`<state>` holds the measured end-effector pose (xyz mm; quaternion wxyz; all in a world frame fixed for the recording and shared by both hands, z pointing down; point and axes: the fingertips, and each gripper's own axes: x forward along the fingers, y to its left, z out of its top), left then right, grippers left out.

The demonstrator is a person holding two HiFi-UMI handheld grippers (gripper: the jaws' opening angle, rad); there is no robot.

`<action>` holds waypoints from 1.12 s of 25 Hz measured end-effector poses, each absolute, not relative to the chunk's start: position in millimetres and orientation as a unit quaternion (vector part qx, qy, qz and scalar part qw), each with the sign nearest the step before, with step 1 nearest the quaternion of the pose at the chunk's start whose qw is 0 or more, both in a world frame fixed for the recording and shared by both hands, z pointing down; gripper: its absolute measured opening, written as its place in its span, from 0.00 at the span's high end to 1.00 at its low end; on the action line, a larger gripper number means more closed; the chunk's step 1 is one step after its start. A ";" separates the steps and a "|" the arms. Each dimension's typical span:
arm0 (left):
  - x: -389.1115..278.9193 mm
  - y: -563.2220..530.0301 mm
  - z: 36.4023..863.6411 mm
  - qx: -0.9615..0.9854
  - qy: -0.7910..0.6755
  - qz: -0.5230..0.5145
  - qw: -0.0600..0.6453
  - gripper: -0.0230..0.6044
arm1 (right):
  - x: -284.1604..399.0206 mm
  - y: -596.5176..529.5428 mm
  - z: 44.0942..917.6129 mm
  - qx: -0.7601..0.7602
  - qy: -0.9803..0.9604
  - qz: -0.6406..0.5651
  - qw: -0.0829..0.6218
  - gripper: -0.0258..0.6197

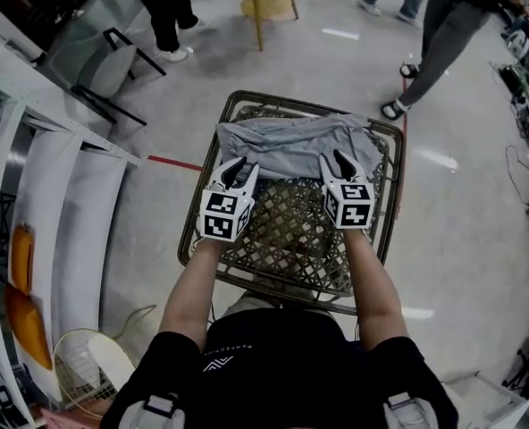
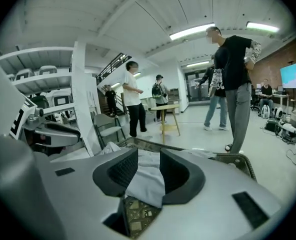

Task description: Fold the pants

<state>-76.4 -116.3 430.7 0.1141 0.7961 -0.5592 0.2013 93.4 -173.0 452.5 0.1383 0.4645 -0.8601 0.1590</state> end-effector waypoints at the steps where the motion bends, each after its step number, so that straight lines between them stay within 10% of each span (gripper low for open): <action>1: -77.5 -109.9 432.0 0.793 -0.563 0.200 0.116 0.81 | 88.5 -167.1 453.6 0.459 -0.863 0.158 0.138 0.75; 28: -187.0 -93.4 491.2 0.818 -0.487 0.255 0.172 0.91 | -116.9 -128.3 503.1 0.355 -0.894 0.189 0.199 0.77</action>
